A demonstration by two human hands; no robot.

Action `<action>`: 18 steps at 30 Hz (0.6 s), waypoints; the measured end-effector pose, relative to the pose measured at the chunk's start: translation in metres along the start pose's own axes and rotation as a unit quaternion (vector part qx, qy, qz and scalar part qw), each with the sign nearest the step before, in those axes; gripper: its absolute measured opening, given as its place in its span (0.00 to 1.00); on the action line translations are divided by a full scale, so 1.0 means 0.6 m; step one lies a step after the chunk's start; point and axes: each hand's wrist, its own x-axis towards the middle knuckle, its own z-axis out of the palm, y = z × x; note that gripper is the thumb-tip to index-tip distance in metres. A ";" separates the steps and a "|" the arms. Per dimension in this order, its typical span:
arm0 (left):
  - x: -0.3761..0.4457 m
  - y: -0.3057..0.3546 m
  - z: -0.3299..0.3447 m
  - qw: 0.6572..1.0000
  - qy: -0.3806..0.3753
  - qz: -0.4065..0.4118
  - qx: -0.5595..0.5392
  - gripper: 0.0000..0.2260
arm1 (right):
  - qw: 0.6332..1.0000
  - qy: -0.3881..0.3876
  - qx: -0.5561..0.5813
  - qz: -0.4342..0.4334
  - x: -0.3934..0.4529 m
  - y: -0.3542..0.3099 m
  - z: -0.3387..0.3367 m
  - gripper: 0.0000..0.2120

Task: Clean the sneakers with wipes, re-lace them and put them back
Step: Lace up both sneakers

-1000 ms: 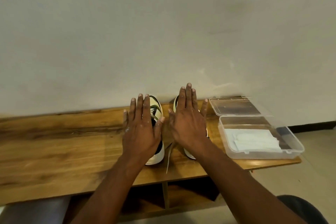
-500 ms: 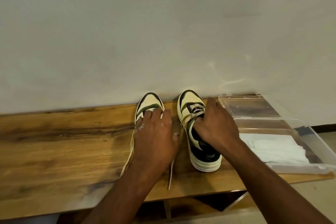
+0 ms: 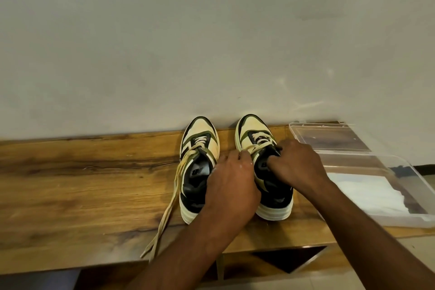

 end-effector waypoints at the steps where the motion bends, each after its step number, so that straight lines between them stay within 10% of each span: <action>1: -0.002 0.002 0.001 1.000 -0.008 -0.001 0.014 0.21 | 1.000 0.003 0.002 0.000 0.000 0.001 0.003 0.11; 18: -0.045 -0.045 -0.043 0.997 -0.008 -0.053 0.048 0.15 | 0.997 0.035 0.008 -0.064 -0.019 -0.055 0.053 0.07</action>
